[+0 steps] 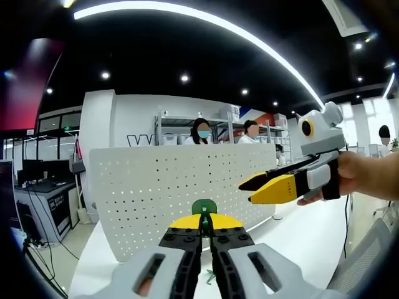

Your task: Insert the hook assembly into the mounting plate slot until the hook locks in place.

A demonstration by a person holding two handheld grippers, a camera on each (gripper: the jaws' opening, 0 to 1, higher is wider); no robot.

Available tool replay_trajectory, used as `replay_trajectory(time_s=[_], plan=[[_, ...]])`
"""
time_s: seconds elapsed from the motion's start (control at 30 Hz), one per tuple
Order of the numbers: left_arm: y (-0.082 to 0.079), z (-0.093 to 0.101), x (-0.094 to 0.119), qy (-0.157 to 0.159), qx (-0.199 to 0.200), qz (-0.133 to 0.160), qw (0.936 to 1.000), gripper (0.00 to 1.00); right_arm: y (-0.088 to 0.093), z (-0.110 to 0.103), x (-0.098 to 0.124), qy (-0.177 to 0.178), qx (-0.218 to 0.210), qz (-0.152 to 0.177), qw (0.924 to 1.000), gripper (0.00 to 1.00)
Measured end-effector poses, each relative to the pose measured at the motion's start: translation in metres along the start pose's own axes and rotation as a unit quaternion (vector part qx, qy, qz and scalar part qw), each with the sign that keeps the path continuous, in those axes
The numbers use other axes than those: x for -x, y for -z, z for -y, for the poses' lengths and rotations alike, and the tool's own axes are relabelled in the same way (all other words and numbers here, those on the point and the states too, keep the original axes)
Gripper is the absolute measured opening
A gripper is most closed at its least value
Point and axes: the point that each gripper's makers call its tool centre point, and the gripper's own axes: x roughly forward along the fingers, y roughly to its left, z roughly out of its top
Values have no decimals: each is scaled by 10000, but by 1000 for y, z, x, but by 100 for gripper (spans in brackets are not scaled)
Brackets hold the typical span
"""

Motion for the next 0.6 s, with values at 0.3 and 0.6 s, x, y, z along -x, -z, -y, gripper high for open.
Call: replay_trajectory(time_s=[0.3,0.6], plan=[[0,-6,1,-82,47,17,10000,3,2,6,7,128,-37,-31,9999,74],[-1,-16,0,-174,49,-1,9998,3,-2,9,22,239,325,68,9992,90]])
